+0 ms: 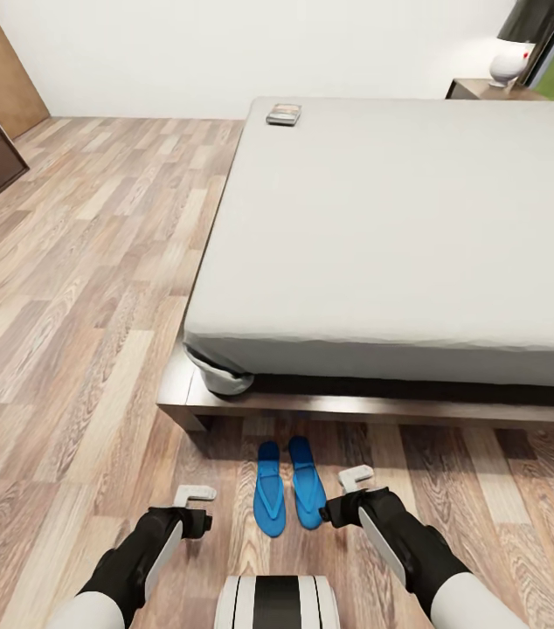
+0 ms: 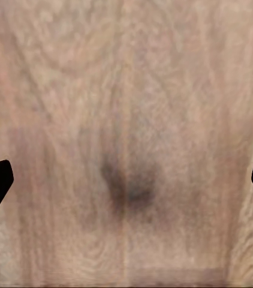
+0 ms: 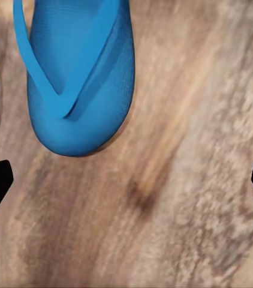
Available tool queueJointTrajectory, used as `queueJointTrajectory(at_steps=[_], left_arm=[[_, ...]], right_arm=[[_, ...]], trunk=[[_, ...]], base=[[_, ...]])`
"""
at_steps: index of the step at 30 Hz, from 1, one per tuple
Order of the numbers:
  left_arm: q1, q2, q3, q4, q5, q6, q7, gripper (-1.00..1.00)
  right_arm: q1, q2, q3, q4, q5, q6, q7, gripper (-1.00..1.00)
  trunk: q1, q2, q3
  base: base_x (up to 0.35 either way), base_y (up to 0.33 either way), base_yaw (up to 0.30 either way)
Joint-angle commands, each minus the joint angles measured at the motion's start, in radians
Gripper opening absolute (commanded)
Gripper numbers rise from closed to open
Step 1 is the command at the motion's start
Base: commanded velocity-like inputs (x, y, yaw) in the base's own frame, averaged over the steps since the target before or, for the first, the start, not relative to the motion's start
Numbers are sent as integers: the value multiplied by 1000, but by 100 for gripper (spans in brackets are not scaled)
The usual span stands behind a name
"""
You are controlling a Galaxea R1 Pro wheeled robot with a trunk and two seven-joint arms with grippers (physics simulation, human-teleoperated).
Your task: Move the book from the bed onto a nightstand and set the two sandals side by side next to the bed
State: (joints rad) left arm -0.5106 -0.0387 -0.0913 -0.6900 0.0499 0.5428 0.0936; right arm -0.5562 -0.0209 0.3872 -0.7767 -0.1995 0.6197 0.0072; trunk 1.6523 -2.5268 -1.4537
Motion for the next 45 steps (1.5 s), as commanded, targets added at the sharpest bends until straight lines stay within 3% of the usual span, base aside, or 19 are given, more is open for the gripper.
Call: queueJointTrajectory(at_steps=[1,12,19,28,45], left_arm=[[0,0,-3,15,7,0,7,100],[0,1,3,96,12,-58,6,100],[0,2,4,99,12,-75,6,100],[0,5,4,102,10,-87,5,100],[0,13,4,104,7,-112,3,100]], right_arm=[[2,-1,4,-1,-4,-2,-1,100],[43,-2,4,-1,-3,-81,-1,100],[60,-7,2,8,-4,-89,-1,100],[76,-27,4,30,-6,-158,1,100],[78,-25,6,83,-7,-199,2,100]], trunk=[[-1,0,3],[-6,3,46],[-9,4,73],[-13,6,108],[-20,10,174]], base=[[0,0,0],[0,0,0],[0,0,0],[0,0,0],[0,0,0]])
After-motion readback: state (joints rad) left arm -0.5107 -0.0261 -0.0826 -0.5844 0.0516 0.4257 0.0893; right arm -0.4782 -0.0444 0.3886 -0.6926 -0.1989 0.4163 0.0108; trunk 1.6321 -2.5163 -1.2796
